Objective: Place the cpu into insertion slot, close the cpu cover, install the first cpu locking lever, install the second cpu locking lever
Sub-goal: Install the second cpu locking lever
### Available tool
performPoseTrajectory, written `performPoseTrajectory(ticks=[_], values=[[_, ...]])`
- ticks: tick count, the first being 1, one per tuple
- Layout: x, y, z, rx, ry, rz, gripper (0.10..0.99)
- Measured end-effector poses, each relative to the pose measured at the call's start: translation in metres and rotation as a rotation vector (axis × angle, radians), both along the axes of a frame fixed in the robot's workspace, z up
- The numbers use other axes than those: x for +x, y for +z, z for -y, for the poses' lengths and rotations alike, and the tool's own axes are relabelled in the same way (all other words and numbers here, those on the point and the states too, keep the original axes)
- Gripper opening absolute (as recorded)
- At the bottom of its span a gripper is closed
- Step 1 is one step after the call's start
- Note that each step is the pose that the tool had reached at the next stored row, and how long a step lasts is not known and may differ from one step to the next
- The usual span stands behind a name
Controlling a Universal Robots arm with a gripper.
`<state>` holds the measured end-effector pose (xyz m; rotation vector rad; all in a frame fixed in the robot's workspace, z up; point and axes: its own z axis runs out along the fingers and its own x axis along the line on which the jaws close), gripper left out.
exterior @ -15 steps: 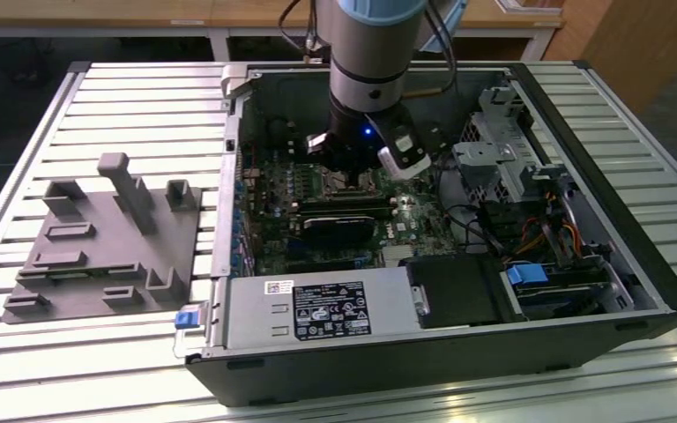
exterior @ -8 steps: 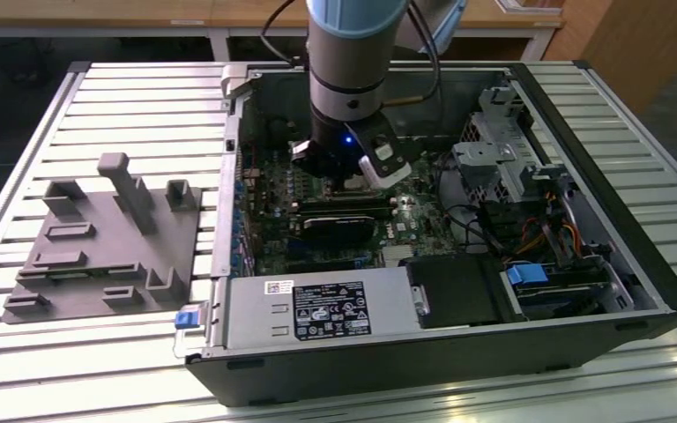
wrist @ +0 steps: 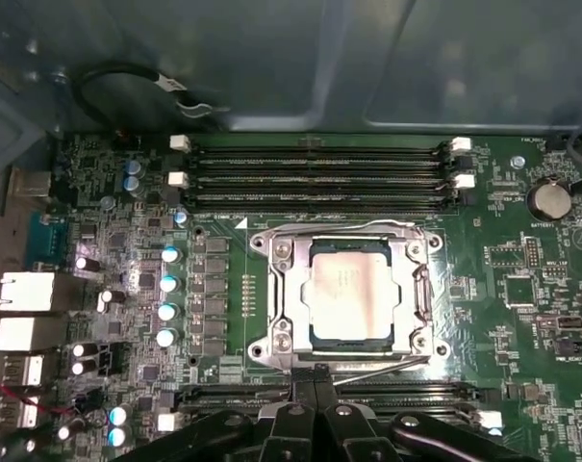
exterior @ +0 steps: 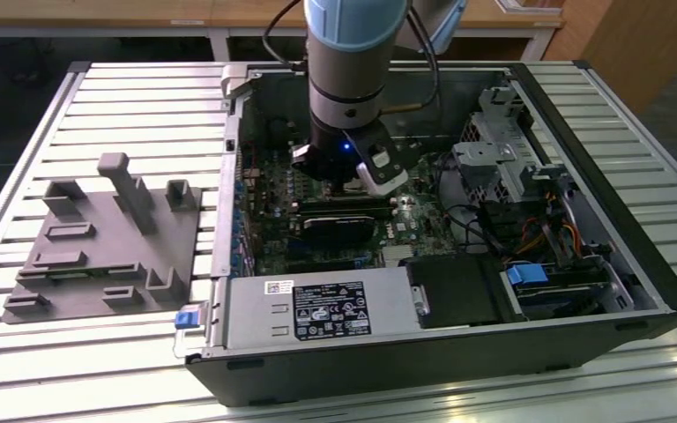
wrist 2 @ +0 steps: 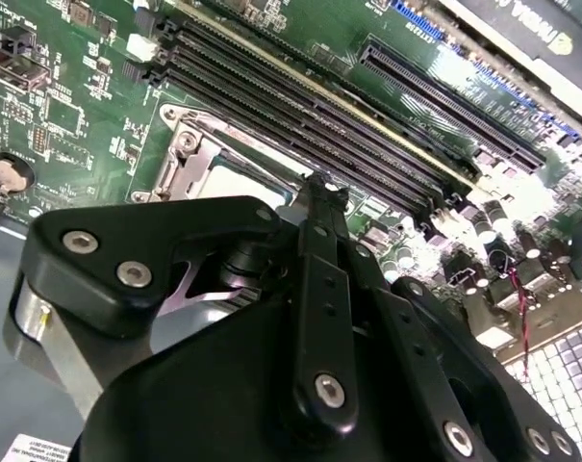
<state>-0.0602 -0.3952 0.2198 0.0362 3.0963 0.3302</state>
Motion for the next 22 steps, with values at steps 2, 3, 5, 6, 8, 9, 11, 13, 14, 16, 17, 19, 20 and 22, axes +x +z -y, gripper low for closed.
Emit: performPoseTrajectory(ticks=[2,3,5,6,8,9,11,13,14,16,17,19,20,22], values=[[-0.0018,-0.0015,0.002,0.006,0.0,-0.0001,0.106],[-0.0027,-0.0023,0.0034,0.009,0.0,-0.0002,0.106],[-0.004,-0.0043,0.0054,0.014,0.0,-0.0001,0.106],[-0.0043,-0.0055,0.0059,0.016,0.0,0.0,0.106],[-0.0048,-0.008,0.0064,0.021,0.0,0.0,0.106],[-0.0051,-0.0093,0.0064,0.023,0.0,0.0,0.106],[-0.0059,-0.0115,0.0065,0.028,0.0,-0.0002,0.106],[-0.0065,-0.0139,0.0064,0.035,0.0,0.0,0.106],[-0.007,-0.0153,0.0064,0.036,0.0,0.0,0.106],[-0.0083,-0.0176,0.0067,0.04,0.0,0.0,0.106],[-0.0091,-0.0183,0.0069,0.044,0.0,0.0001,0.106],[-0.0106,-0.019,0.0075,0.061,0.0,0.0013,0.106],[-0.0114,-0.0193,0.0081,0.068,0.0,0.0023,0.106],[-0.0139,-0.0199,0.0092,0.079,0.0,0.0052,0.106]])
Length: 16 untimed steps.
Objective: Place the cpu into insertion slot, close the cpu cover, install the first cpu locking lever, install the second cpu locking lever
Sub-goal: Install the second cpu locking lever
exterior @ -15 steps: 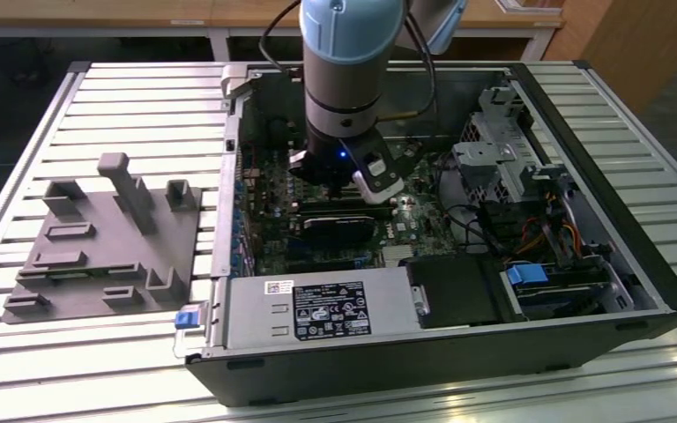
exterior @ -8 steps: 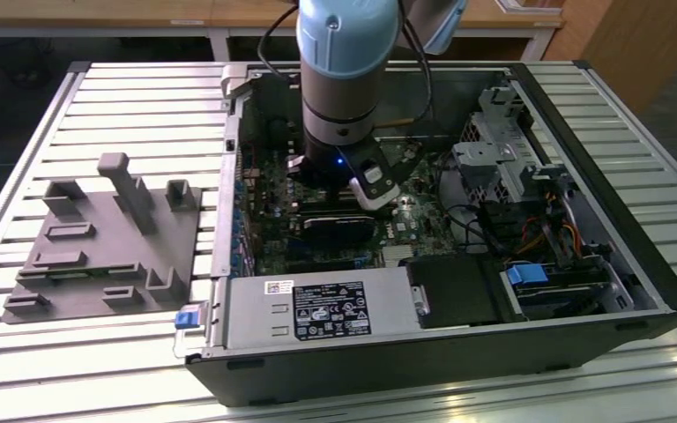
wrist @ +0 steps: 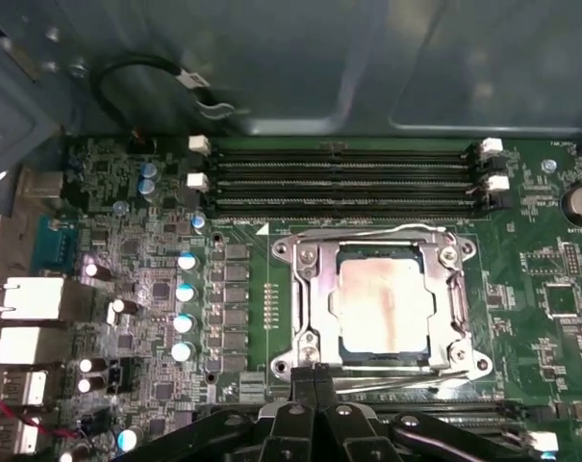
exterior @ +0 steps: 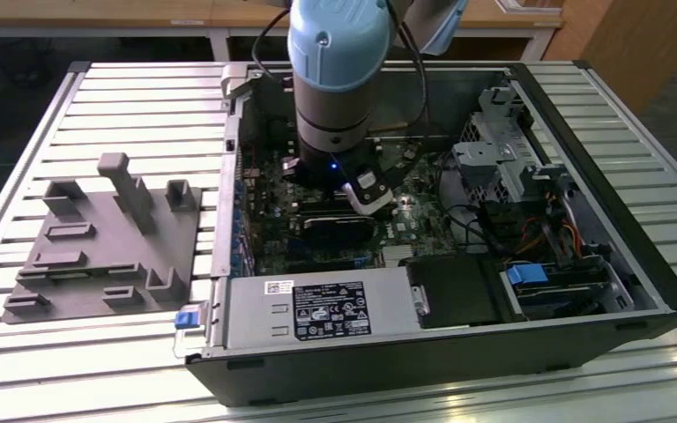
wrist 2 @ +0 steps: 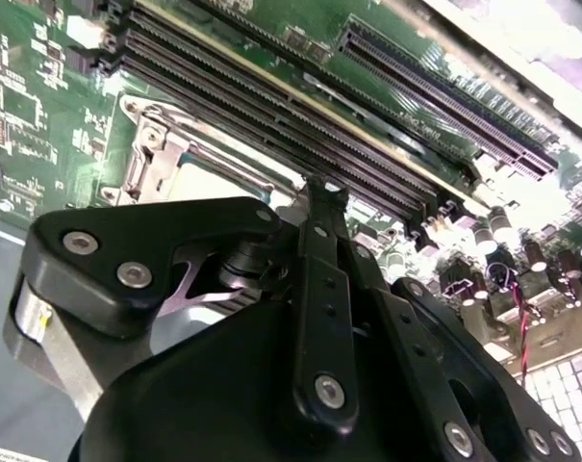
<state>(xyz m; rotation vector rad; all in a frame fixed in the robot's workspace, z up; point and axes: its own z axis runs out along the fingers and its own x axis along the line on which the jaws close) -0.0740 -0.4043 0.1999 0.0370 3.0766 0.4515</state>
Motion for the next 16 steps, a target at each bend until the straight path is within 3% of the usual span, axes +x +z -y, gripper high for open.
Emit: performPoseTrajectory(ticks=[10,16], values=[[-0.0063,-0.0064,0.0056,0.036,0.0,0.0084,0.106],[-0.007,-0.0109,0.0058,0.048,0.0,0.0095,0.106]])
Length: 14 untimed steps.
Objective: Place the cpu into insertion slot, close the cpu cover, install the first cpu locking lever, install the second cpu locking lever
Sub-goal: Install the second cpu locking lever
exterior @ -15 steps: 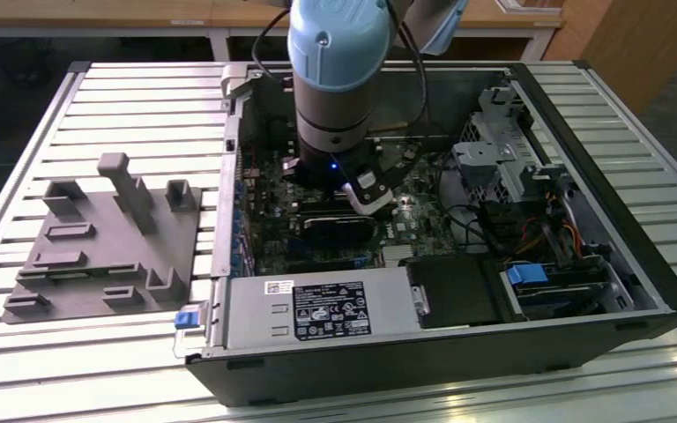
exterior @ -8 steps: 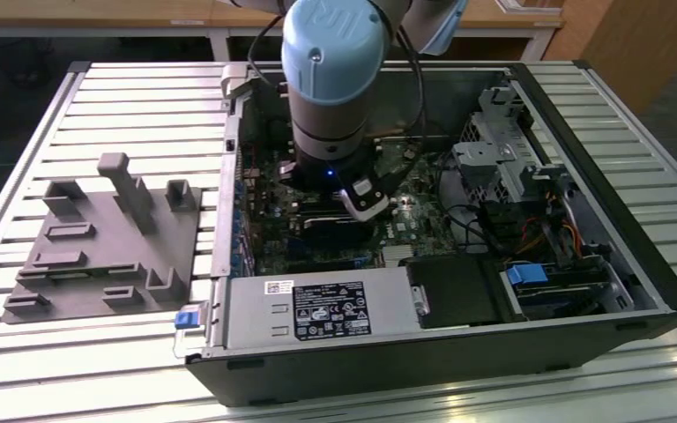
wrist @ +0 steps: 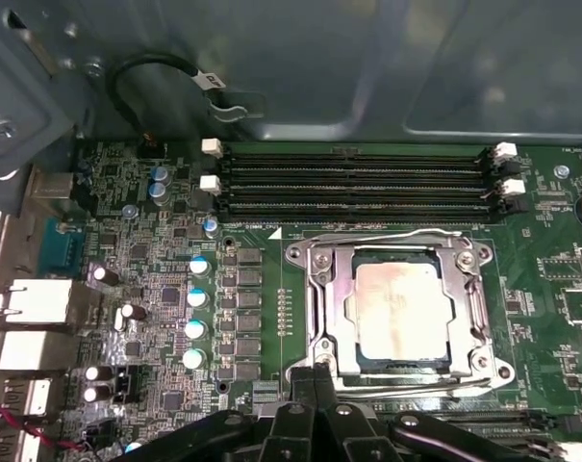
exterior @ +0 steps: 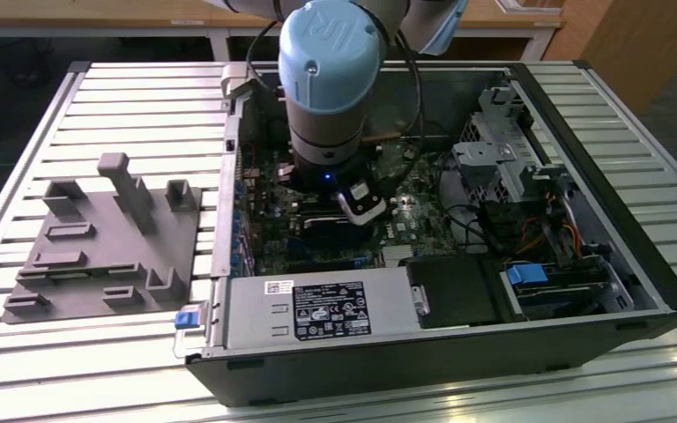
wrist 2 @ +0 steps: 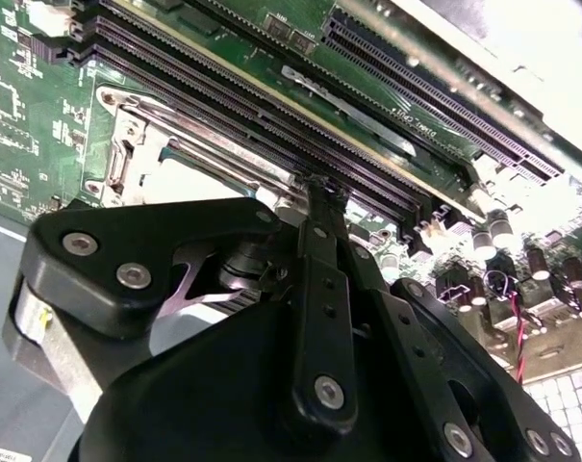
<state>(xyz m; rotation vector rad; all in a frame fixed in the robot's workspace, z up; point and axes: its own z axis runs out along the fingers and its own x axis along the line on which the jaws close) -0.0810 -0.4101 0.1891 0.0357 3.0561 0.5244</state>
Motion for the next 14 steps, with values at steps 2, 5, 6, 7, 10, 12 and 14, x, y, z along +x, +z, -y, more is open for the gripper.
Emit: performPoseTrajectory(ticks=[2,5,6,7,10,12,14], values=[[-0.0001,-0.0019,0.0,0.003,0.0,0.0001,0.106],[-0.0009,-0.0036,0.0001,0.009,0.0,-0.0001,0.106],[-0.0018,-0.004,0.0,0.012,0.0,0.0001,0.106],[-0.0028,-0.0041,0.0,0.014,0.0,0.0006,0.106],[-0.0034,-0.0038,0.0007,0.014,0.0,0.0008,0.106],[-0.0035,-0.0025,0.0007,0.014,0.0,0.0009,0.106],[-0.0035,-0.0007,0.0006,0.015,0.0,0.0011,0.106]])
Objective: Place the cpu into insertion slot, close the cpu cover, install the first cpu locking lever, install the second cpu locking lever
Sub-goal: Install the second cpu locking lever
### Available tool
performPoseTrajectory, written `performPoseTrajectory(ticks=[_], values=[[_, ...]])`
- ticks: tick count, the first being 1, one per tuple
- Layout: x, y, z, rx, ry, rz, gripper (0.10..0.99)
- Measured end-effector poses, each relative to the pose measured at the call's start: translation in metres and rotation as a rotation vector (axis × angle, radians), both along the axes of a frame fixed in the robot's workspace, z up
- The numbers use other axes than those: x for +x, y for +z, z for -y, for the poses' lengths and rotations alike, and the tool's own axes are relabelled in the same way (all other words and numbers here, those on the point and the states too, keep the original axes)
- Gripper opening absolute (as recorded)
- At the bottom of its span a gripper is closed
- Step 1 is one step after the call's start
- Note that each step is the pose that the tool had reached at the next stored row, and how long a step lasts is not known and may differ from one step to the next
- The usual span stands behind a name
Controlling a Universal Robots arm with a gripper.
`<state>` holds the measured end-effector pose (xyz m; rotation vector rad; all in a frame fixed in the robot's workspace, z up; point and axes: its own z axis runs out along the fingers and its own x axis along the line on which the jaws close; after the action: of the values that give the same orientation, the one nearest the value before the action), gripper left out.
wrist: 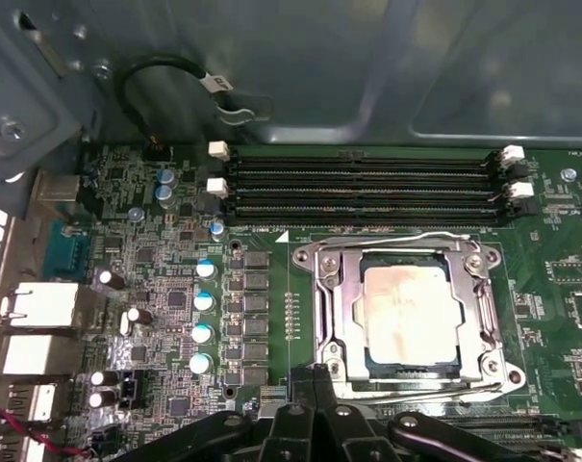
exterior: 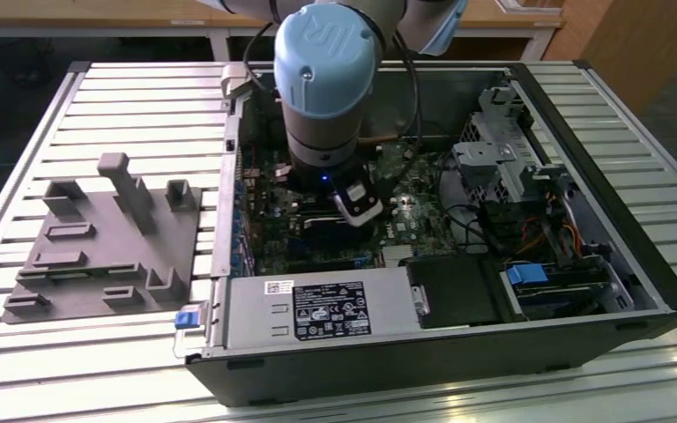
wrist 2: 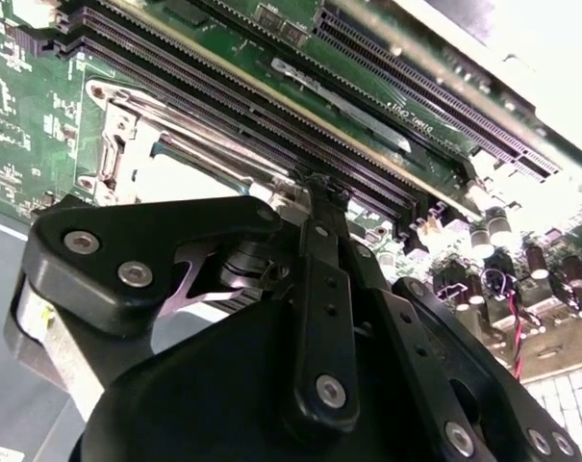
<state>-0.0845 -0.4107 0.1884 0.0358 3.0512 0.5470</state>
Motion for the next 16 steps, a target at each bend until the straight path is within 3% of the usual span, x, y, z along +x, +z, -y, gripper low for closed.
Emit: performPoseTrajectory(ticks=[9,16], values=[[-0.0002,0.0127,0.0001,0.004,0.0,-0.0003,0.106],[-0.0001,0.0298,0.0,0.007,0.0,-0.0003,0.106]])
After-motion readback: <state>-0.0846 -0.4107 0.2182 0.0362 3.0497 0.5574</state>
